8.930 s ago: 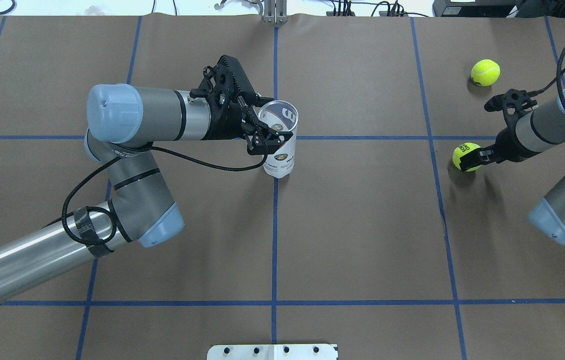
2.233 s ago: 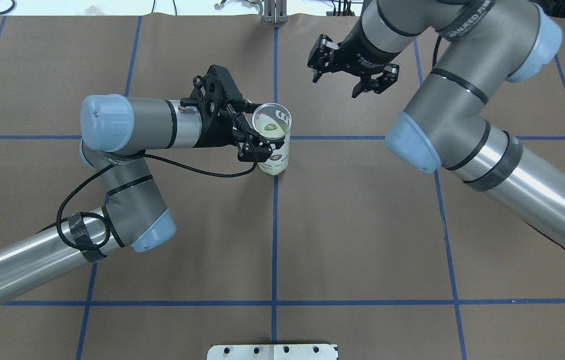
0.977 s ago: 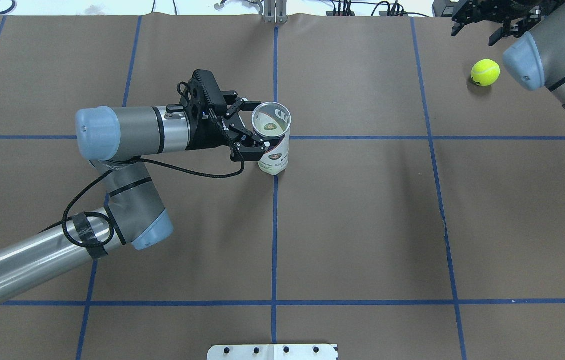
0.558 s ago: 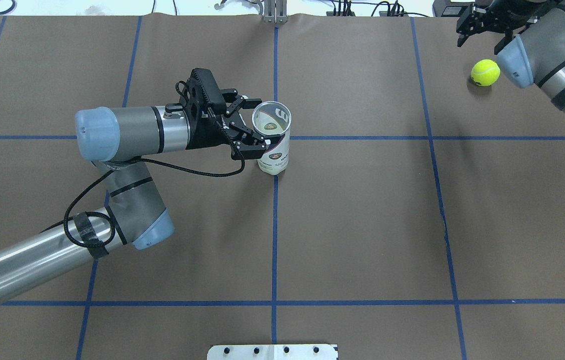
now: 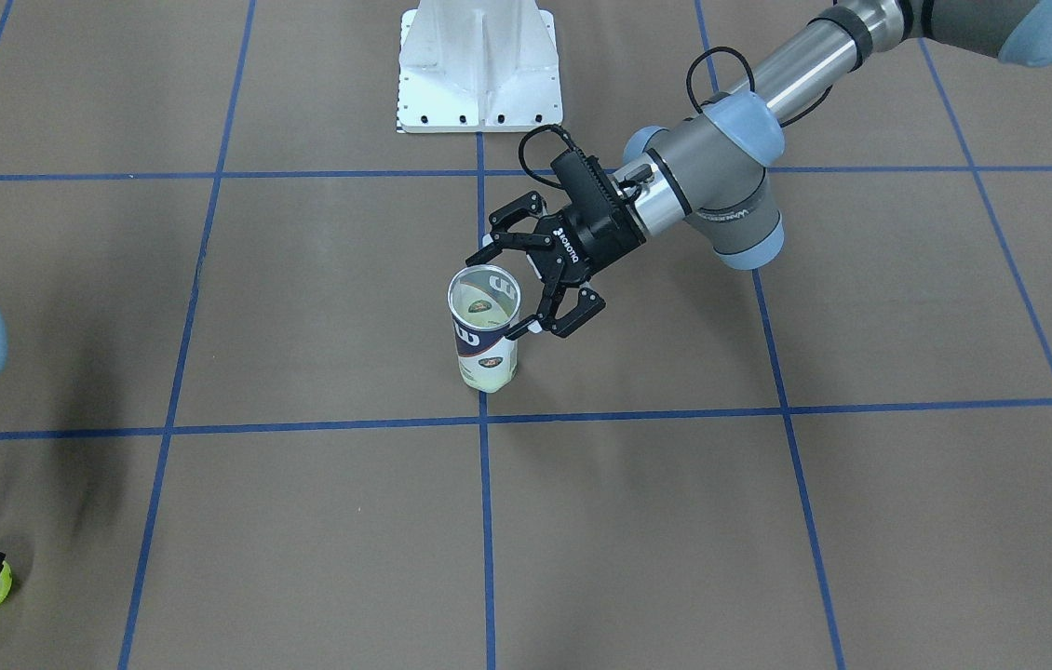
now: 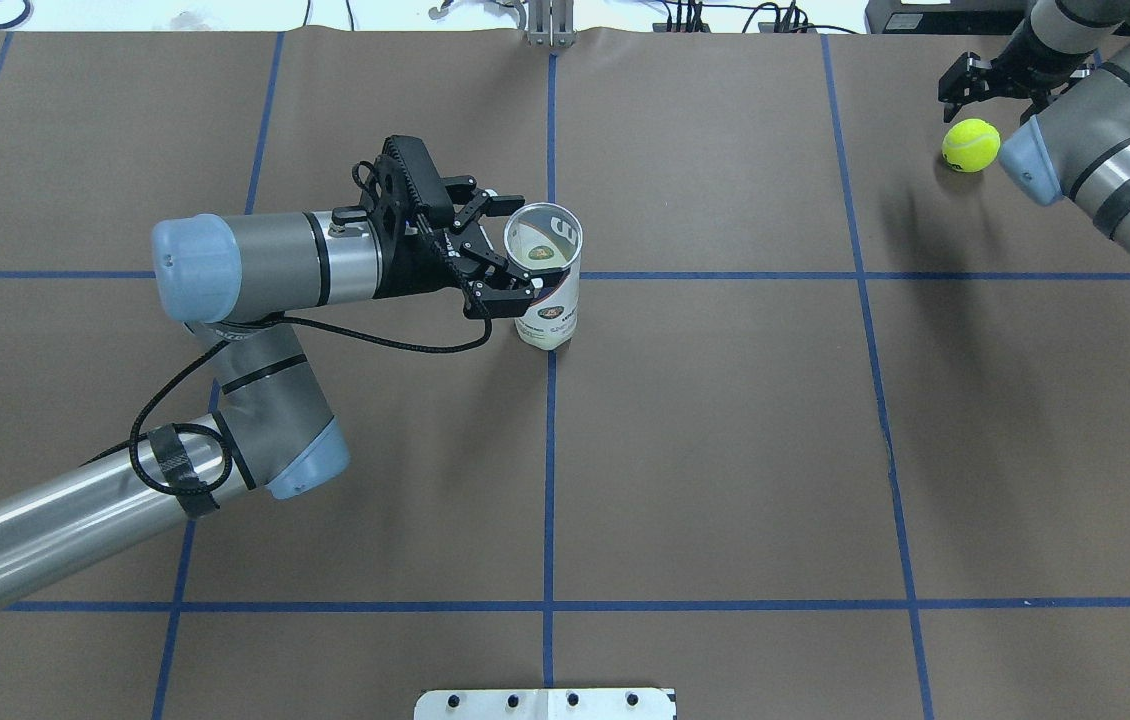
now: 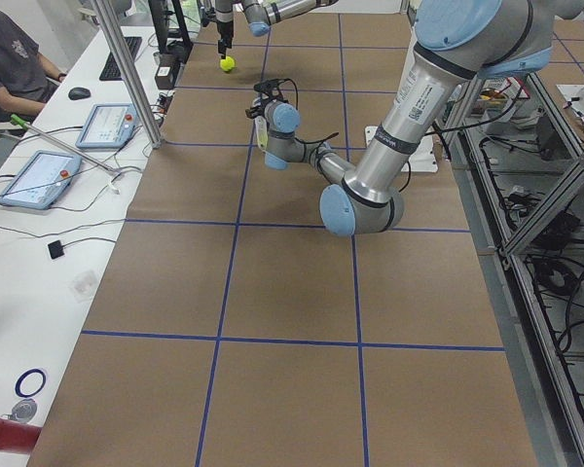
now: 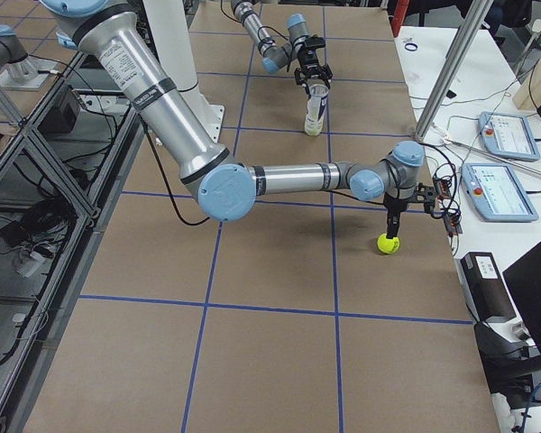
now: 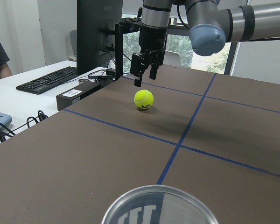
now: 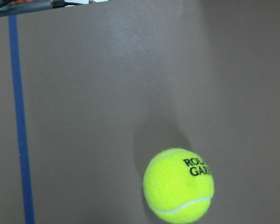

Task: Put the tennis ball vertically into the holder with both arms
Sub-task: 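Lower the right gripper onto the farther tennis ball and grasp it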

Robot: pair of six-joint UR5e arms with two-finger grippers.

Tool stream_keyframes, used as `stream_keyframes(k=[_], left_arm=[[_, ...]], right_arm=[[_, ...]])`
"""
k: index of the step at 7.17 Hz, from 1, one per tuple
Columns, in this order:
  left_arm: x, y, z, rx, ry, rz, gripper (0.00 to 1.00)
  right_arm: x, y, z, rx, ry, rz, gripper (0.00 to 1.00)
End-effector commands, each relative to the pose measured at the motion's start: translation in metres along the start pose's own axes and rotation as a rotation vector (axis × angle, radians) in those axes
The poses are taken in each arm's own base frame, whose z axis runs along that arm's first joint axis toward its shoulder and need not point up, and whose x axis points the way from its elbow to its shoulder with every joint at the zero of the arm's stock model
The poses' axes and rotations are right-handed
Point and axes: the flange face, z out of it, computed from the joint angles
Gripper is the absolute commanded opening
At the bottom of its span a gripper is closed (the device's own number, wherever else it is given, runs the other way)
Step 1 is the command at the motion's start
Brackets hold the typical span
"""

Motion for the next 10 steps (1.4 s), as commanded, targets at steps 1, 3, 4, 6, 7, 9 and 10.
stream_keyframes(k=[1,3,4,6,7,9,10], left_arm=[[0.000,0.000,0.001,-0.001,0.000,0.000,0.97],[0.000,0.000,0.001,-0.001,0.000,0.000,0.98],[0.000,0.000,0.001,-0.001,0.000,0.000,0.98],[0.000,-0.001,0.000,0.001,0.001,0.000,0.98],[0.000,0.000,0.000,-0.001,0.000,0.000,0.98],[0.001,-0.002,0.001,0.002,0.001,0.000,0.98],[0.000,-0.001,0.001,0.001,0.001,0.000,0.98]], right_arm=[[0.001,-0.003,0.020,0.028,0.015,-0.015,0.97],[-0.011,0.001,0.035,0.037,0.027,-0.032,0.97],[-0.007,0.008,0.049,0.046,0.050,-0.042,0.96],[-0.006,0.011,0.053,0.044,0.056,-0.045,0.95],[-0.005,0.012,0.055,0.041,0.058,-0.045,0.92],[-0.004,0.012,0.057,0.046,0.069,-0.043,0.84],[-0.004,0.012,0.056,0.048,0.069,-0.045,0.77]])
